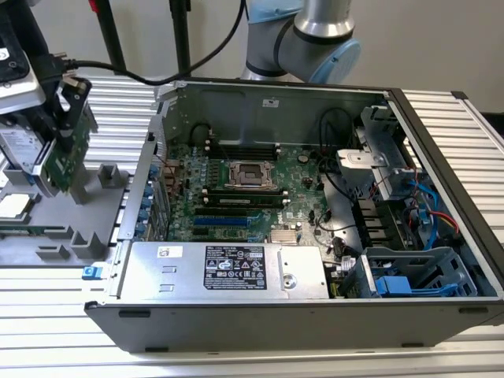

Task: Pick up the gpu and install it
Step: 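Pick up the gpu and move the gpu toward the slot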

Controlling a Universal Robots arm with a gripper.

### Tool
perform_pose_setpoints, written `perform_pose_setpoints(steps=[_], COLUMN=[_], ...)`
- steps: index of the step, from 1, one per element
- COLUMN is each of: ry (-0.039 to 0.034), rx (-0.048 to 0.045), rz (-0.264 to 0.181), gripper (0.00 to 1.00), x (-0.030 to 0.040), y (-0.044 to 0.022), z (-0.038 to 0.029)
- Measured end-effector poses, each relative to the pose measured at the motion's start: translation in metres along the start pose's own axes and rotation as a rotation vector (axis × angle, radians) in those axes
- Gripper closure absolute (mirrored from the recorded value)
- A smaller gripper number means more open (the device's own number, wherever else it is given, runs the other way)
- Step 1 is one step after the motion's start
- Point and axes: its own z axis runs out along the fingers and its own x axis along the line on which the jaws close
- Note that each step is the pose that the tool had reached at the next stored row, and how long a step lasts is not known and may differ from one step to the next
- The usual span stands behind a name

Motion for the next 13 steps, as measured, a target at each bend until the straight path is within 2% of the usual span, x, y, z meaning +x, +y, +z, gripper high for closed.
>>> perform_pose_setpoints(steps=[13], ry=[0.0], rx=[0.0], rz=[0.0], gripper=[1.0], x=[-0.0002], y=[0.0007], z=[-0.0113])
